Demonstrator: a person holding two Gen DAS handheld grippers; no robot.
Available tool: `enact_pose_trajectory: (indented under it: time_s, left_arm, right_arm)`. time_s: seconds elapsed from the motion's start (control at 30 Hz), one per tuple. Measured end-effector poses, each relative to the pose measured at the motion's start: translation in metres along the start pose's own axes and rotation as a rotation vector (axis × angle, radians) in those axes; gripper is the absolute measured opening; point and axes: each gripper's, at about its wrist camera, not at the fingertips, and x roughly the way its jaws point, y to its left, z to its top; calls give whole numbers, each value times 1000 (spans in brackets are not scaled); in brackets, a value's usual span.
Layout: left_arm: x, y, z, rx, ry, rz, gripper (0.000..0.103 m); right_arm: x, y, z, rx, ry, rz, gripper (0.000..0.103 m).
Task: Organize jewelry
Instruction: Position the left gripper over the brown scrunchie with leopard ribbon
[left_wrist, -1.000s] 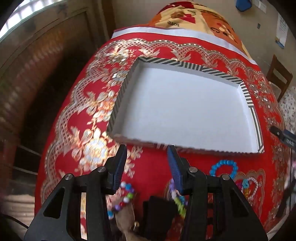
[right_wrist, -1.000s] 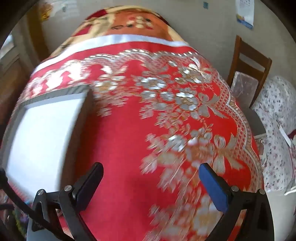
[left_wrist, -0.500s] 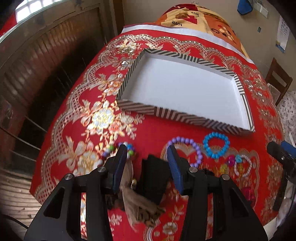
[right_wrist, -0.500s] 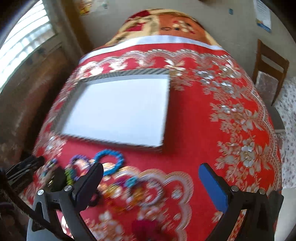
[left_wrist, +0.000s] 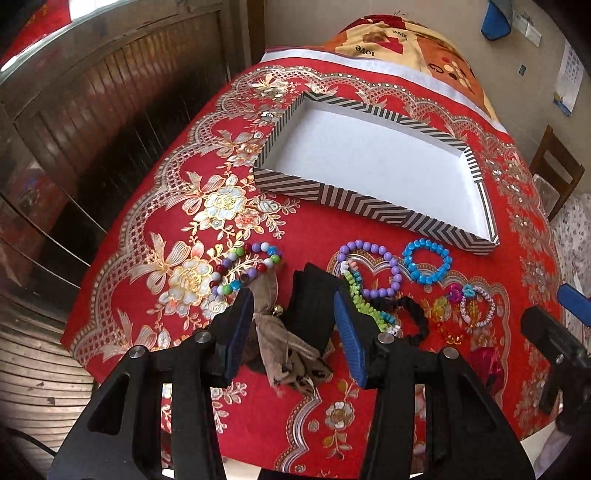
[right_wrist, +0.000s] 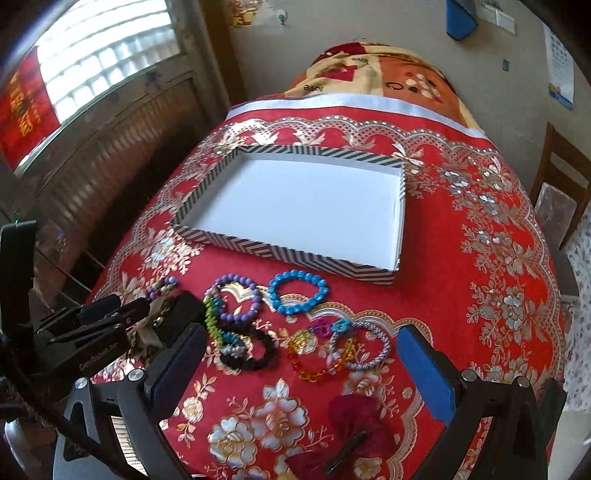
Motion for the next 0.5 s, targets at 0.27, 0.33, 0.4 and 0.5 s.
enact_pose_trajectory:
  time_s: [0.27, 0.33, 0.4, 0.5]
  left_arm:
    - [-9, 3, -5, -16, -11, 2, 45]
    - [-10, 3, -6, -18, -14, 2, 45]
    - [-11, 3, -7, -19, -17, 2, 45]
    - [-12, 2, -7, -17, -22, 3, 45]
  right_arm:
    - [-9, 7, -7, -20, -19, 2, 103]
    - [-10, 8, -9, -19, -21, 1, 103]
    - [-10, 8, -9, -18, -19, 4, 103]
    - [-9, 8, -11, -16, -14, 2, 103]
